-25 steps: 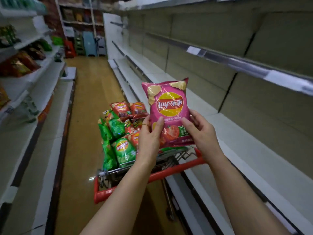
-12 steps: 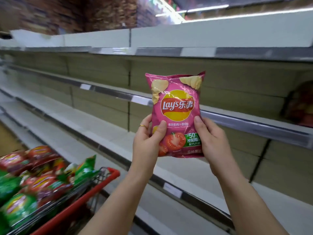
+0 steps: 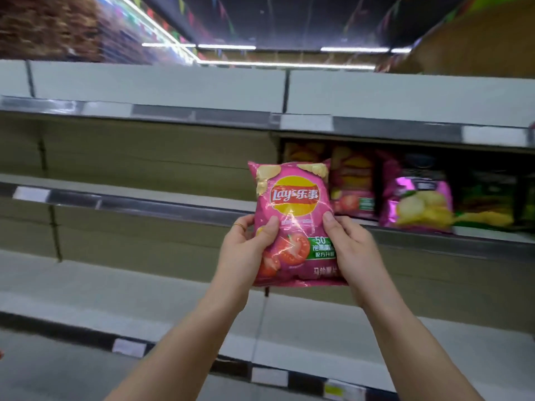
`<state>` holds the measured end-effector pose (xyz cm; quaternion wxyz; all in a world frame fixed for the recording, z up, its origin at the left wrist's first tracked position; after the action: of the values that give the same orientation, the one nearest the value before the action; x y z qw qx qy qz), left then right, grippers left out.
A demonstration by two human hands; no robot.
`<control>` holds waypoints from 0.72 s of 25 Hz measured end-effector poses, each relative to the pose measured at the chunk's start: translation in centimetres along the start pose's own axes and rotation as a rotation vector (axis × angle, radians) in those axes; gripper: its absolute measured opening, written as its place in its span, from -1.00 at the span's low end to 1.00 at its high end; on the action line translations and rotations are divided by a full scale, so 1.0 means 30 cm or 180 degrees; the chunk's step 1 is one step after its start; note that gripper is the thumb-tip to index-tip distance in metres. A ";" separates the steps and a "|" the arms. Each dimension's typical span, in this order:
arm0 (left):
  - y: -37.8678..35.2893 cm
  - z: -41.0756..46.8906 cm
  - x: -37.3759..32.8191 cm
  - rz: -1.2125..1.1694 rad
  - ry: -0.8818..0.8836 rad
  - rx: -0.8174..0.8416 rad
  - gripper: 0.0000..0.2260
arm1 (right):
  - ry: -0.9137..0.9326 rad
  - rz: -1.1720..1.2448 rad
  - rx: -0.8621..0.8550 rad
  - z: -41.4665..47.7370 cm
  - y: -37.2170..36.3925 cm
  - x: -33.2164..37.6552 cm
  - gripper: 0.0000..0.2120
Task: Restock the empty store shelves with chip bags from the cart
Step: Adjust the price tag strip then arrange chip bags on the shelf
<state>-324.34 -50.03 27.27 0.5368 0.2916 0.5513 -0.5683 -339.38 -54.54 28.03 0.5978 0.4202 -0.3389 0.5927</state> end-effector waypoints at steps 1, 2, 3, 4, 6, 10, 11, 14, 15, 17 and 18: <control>-0.043 0.014 0.005 0.0094 0.0084 0.0028 -0.73 | 0.0008 -0.0141 -0.0001 0.020 0.042 -0.002 -0.72; -0.081 0.035 0.008 0.0209 0.0155 0.0051 -0.71 | 0.0021 -0.0306 0.0021 0.045 0.077 -0.003 -0.69; -0.107 0.059 0.007 0.0345 0.0215 0.0065 -0.70 | 0.0020 -0.0456 0.0063 0.072 0.099 -0.005 -0.66; -0.130 0.088 0.003 0.0489 0.0255 0.0079 -0.71 | -0.0009 -0.0565 0.0104 0.100 0.120 -0.006 -0.66; -0.152 0.150 -0.012 0.0719 0.0335 0.0085 -0.76 | -0.0029 -0.0754 0.0180 0.154 0.134 0.002 -0.67; -0.178 0.291 -0.052 0.0941 0.0368 0.0145 -0.73 | 0.0171 -0.1133 0.0080 0.263 0.141 0.038 -0.68; -0.184 0.325 -0.062 0.0931 0.0346 0.0162 -0.75 | 0.0215 -0.1158 0.0061 0.292 0.138 0.046 -0.68; -0.194 0.427 -0.074 0.0793 0.0246 0.0214 -0.79 | 0.0343 -0.1213 0.0002 0.392 0.123 0.051 -0.69; -0.195 0.461 -0.074 0.0788 0.0208 0.0235 -0.79 | 0.0371 -0.1224 0.0000 0.426 0.116 0.045 -0.69; -0.185 0.528 -0.067 0.0815 0.0171 0.0270 -0.79 | 0.0332 -0.1250 0.0069 0.489 0.093 0.025 -0.66; -0.175 0.559 -0.058 0.0835 0.0168 0.0277 -0.79 | 0.0233 -0.1230 0.0144 0.517 0.079 0.008 -0.64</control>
<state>-324.42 -66.25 34.23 0.5786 0.3989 0.4973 -0.5087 -340.28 -68.60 34.97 0.7028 0.4688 -0.2165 0.4893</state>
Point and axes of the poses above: each hand's wrist, its own z-axis towards the middle knuckle, its own y-axis out of the back of the hand, x = y × z, the point moved 3 cm from there along z, towards the middle knuckle, and after that the axes turned 1 degree about x, right-handed, at the moved point
